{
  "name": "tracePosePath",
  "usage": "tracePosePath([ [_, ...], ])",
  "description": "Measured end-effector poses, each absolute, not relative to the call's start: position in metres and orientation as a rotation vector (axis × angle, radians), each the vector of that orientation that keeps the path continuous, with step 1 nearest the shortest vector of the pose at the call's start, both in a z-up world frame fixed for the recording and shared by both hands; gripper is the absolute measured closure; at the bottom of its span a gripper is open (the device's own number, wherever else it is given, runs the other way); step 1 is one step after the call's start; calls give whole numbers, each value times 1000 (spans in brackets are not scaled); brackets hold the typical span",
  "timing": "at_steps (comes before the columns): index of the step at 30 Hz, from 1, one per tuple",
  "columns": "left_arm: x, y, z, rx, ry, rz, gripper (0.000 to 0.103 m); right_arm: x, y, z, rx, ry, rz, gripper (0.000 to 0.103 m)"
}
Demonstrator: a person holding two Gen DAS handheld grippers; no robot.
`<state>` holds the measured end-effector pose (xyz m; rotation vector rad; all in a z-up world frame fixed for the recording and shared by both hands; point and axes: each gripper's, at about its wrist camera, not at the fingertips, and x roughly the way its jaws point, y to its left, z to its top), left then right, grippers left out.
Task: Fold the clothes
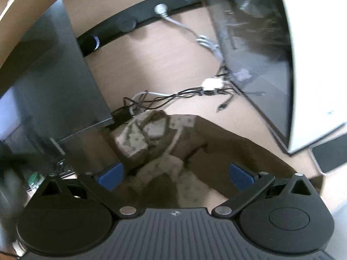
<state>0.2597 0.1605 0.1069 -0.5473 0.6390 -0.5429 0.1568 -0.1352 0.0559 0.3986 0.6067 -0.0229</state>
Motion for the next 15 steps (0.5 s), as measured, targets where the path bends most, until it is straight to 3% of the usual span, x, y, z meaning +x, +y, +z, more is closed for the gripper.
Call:
tracePosePath([
  [4, 273, 245, 141, -688, 487, -359, 94, 192, -103, 41, 355, 652, 85, 0],
  [9, 279, 302, 97, -844, 577, -153, 94, 230, -49, 8, 215, 772, 174, 0],
  [15, 269, 344, 53, -926, 625, -14, 94, 228, -44, 24, -8, 697, 178, 0],
])
